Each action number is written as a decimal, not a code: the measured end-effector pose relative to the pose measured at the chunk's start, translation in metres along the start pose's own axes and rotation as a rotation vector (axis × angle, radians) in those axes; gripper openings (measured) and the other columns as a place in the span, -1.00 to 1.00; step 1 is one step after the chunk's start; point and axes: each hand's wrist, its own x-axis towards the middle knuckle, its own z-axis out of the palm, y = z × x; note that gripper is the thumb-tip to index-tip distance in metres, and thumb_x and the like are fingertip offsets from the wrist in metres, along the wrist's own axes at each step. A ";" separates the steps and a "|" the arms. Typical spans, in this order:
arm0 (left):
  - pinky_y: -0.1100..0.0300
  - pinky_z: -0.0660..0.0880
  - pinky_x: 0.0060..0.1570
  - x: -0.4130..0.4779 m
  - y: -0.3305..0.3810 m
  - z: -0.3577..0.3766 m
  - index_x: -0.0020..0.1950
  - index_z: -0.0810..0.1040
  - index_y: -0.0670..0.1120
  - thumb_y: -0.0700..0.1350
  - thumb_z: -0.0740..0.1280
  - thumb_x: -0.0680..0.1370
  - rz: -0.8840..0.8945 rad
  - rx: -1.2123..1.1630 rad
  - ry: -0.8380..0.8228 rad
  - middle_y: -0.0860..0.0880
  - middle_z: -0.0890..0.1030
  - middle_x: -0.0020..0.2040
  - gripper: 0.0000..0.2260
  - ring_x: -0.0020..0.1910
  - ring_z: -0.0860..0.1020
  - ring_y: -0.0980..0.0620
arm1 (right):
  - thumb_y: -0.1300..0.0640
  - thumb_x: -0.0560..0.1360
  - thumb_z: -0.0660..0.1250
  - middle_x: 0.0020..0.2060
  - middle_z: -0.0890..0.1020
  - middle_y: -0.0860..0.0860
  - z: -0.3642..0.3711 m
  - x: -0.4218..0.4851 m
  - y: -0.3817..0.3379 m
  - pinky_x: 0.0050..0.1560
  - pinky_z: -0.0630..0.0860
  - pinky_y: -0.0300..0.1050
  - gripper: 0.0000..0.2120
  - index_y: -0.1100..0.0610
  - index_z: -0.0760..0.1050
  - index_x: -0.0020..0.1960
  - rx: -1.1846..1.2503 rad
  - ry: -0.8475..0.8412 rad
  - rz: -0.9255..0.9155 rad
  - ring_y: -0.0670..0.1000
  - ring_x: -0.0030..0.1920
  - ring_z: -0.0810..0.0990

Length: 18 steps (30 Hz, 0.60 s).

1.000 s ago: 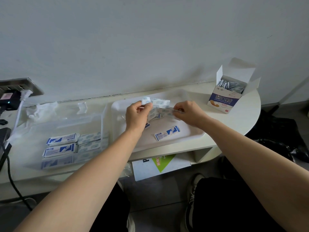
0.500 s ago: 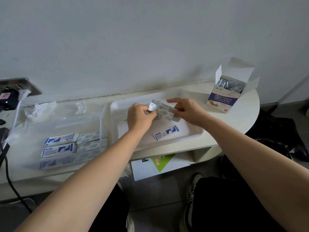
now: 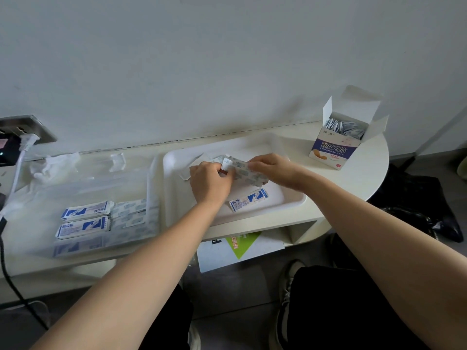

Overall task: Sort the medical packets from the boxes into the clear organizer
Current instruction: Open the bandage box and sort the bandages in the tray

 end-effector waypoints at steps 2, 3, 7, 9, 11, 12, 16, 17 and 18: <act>0.13 0.24 -0.25 -0.002 0.001 0.001 -0.51 0.29 -0.02 0.02 0.38 0.43 -0.014 0.006 0.007 -0.19 0.56 -0.25 -0.61 -0.06 0.48 -0.24 | -0.01 0.54 0.31 -0.34 0.51 0.02 0.004 0.000 -0.001 -0.34 0.28 -0.24 -0.74 0.19 0.60 -0.07 -0.110 0.024 -0.034 -0.05 -0.34 0.39; 0.13 0.25 -0.24 -0.003 0.003 -0.001 -0.51 0.29 -0.02 0.02 0.38 0.43 -0.011 0.009 0.002 -0.17 0.55 -0.27 -0.61 -0.06 0.49 -0.24 | -0.01 0.51 0.34 -0.38 0.49 0.00 0.005 0.002 0.000 -0.35 0.28 -0.22 -0.75 0.19 0.59 -0.12 -0.152 0.070 -0.053 -0.04 -0.36 0.36; 0.07 0.37 0.06 -0.004 0.005 -0.005 -0.01 0.59 -0.05 0.04 0.47 0.38 0.060 0.017 0.029 -0.13 0.57 0.01 -0.74 0.12 0.42 -0.17 | 0.21 0.45 0.34 -0.29 0.61 0.09 0.001 0.012 0.006 -0.21 0.39 -0.10 -0.87 0.13 0.64 -0.04 -0.251 0.328 -0.101 0.09 -0.24 0.49; 0.05 0.38 0.12 -0.006 0.004 -0.008 0.22 0.48 -0.09 -0.01 0.50 0.37 0.101 -0.022 0.030 -0.13 0.48 0.13 -0.53 0.15 0.40 -0.13 | 0.25 0.45 0.33 -0.18 0.67 0.12 0.000 0.012 0.010 -0.14 0.44 -0.09 -0.82 0.13 0.64 0.00 -0.298 0.362 -0.123 0.14 -0.15 0.56; 0.11 0.42 0.07 -0.010 0.005 -0.009 0.26 0.45 -0.07 -0.08 0.48 0.39 0.132 -0.057 -0.039 -0.12 0.42 0.16 -0.53 0.11 0.46 -0.07 | 0.26 0.45 0.32 -0.12 0.67 0.09 0.002 0.009 0.014 -0.06 0.47 -0.06 -0.81 0.13 0.64 0.01 -0.335 0.284 -0.138 0.13 -0.08 0.58; 0.15 0.42 0.03 -0.012 0.006 -0.008 0.26 0.47 -0.05 -0.11 0.45 0.40 0.142 -0.053 -0.081 -0.11 0.40 0.16 -0.56 0.09 0.49 -0.05 | 0.26 0.45 0.32 -0.10 0.66 0.07 0.005 0.007 0.018 -0.02 0.47 -0.06 -0.81 0.12 0.63 0.02 -0.346 0.231 -0.141 0.10 -0.06 0.58; 0.37 0.28 -0.06 -0.013 0.007 -0.006 0.17 0.58 -0.03 -0.16 0.41 0.44 0.153 -0.003 -0.162 -0.08 0.41 0.14 -0.70 0.04 0.51 -0.02 | 0.23 0.42 0.39 -0.10 0.60 0.02 0.005 0.005 0.025 0.04 0.46 -0.06 -0.78 0.09 0.62 0.05 -0.337 0.210 -0.139 0.04 -0.05 0.53; 0.40 0.25 -0.09 -0.012 0.009 -0.007 0.15 0.60 -0.04 -0.16 0.41 0.45 0.154 0.007 -0.167 -0.08 0.42 0.14 -0.73 0.04 0.51 -0.01 | 0.21 0.41 0.40 -0.11 0.57 0.00 0.003 0.006 0.026 0.05 0.44 -0.05 -0.77 0.08 0.62 0.06 -0.347 0.246 -0.140 0.02 -0.05 0.49; 0.42 0.22 -0.11 -0.011 0.009 -0.007 0.14 0.61 -0.04 -0.16 0.40 0.46 0.153 0.010 -0.170 -0.08 0.44 0.14 -0.74 0.04 0.50 0.00 | 0.19 0.39 0.42 -0.11 0.55 -0.01 0.001 0.007 0.027 0.06 0.42 -0.04 -0.76 0.06 0.62 0.06 -0.364 0.284 -0.139 0.02 -0.04 0.45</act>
